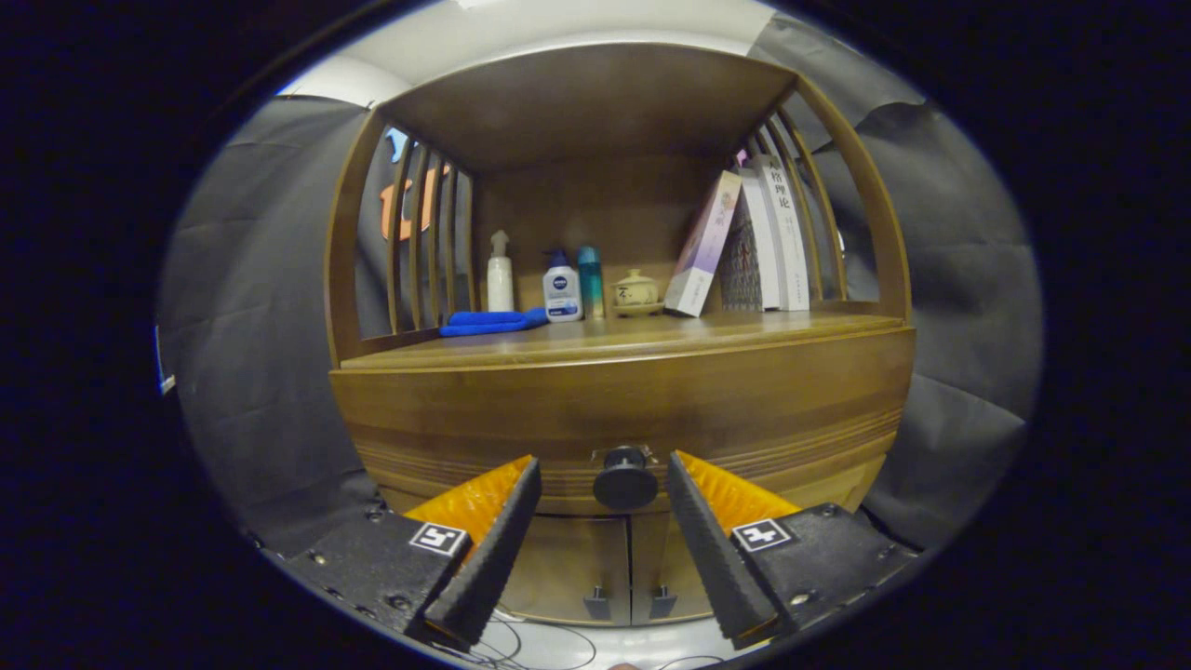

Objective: Pull open the drawer, take out the items inside it, and place them on the countertop above the cabinet.

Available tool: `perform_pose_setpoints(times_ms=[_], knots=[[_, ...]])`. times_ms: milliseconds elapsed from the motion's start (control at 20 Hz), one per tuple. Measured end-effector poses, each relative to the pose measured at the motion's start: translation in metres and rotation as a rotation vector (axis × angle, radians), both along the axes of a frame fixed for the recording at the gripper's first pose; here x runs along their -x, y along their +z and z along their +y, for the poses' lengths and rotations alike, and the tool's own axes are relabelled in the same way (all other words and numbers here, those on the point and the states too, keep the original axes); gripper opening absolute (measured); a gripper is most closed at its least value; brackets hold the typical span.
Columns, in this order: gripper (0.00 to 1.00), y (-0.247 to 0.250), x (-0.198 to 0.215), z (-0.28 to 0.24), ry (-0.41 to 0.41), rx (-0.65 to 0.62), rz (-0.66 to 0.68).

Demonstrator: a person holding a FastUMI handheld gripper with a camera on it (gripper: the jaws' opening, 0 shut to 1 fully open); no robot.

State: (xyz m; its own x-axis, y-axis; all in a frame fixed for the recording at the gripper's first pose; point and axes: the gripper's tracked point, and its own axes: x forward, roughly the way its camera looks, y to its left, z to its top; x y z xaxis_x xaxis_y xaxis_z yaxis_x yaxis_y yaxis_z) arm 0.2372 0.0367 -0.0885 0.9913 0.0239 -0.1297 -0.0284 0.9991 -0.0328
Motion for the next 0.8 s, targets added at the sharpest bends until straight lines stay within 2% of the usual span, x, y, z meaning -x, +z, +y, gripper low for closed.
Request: perform_pose_setpoints(times_ms=[250, 350, 450, 600, 700, 750, 800], knots=[[0.61, -0.006, -0.005, -0.001, -0.025, 0.016, -0.007], [0.47, -0.004, -0.006, -0.008, -0.055, 0.017, -0.021], [0.33, -0.003, -0.007, -0.022, -0.121, -0.016, -0.024], [0.12, -0.005, -0.008, -0.022, -0.127, -0.059, -0.022], [0.15, -0.011, -0.008, -0.021, -0.115, -0.025, -0.004], [0.11, -0.013, -0.006, -0.020, -0.105, -0.005, 0.007], [0.13, -0.014, -0.004, -0.018, -0.099, 0.005, 0.016]])
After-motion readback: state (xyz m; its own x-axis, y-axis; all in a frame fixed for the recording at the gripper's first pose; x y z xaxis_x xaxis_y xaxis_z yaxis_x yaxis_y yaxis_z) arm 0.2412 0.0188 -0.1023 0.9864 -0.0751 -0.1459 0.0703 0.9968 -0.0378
